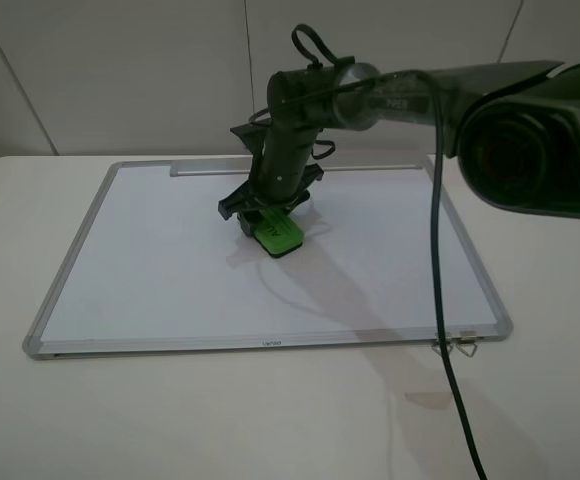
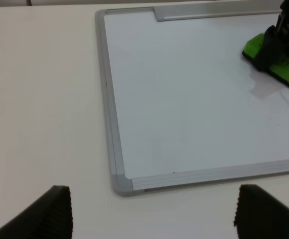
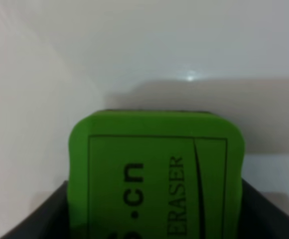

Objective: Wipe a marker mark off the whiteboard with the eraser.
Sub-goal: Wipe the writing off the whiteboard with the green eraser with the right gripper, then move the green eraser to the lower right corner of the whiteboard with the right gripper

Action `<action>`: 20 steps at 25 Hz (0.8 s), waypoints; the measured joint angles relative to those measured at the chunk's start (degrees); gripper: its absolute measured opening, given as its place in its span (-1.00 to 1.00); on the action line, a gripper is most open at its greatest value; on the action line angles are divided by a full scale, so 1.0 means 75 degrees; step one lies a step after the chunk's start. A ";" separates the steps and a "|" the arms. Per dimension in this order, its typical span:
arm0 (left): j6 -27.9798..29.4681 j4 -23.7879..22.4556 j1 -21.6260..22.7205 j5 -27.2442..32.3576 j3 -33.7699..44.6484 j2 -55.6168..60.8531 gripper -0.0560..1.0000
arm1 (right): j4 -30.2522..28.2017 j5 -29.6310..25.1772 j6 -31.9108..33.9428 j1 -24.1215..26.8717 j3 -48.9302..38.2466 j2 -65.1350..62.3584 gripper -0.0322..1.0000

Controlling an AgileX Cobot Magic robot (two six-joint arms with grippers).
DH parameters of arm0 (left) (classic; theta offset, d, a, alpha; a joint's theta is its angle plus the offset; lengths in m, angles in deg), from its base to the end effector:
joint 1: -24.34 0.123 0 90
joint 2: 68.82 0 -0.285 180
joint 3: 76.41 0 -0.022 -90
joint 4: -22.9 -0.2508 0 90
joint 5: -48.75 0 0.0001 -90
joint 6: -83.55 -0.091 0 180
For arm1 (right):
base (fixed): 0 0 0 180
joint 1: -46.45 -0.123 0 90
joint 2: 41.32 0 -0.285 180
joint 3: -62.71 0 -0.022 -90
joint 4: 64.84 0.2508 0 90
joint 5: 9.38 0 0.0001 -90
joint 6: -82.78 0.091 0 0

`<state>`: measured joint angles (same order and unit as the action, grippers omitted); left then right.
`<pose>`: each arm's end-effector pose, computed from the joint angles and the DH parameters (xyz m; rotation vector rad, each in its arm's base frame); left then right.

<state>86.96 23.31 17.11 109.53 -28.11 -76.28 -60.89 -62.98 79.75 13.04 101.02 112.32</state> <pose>-0.0063 0.0002 0.2786 0.0682 2.0351 -0.1253 0.4220 0.2844 0.0730 -0.8773 2.8338 0.1604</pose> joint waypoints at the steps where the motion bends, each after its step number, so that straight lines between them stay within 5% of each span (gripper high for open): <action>1: 0.0000 0.0000 0.0000 0.0000 0.0000 0.0000 0.40 | -0.0081 -0.0163 0.0027 0.0007 -0.0053 -0.0060 0.21; 10: 0.0000 0.0000 0.0000 0.0000 0.0000 0.0000 0.40 | -0.0107 -0.1971 0.0229 0.0633 -0.0483 -0.0834 0.21; 20: 0.0000 0.0000 0.0000 0.0000 0.0000 0.0000 0.40 | -0.0437 -0.2117 0.0792 0.2173 -0.1520 -0.2553 0.21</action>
<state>86.96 23.31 17.11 109.53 -28.11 -76.28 -64.16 -78.85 85.69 29.34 89.62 93.17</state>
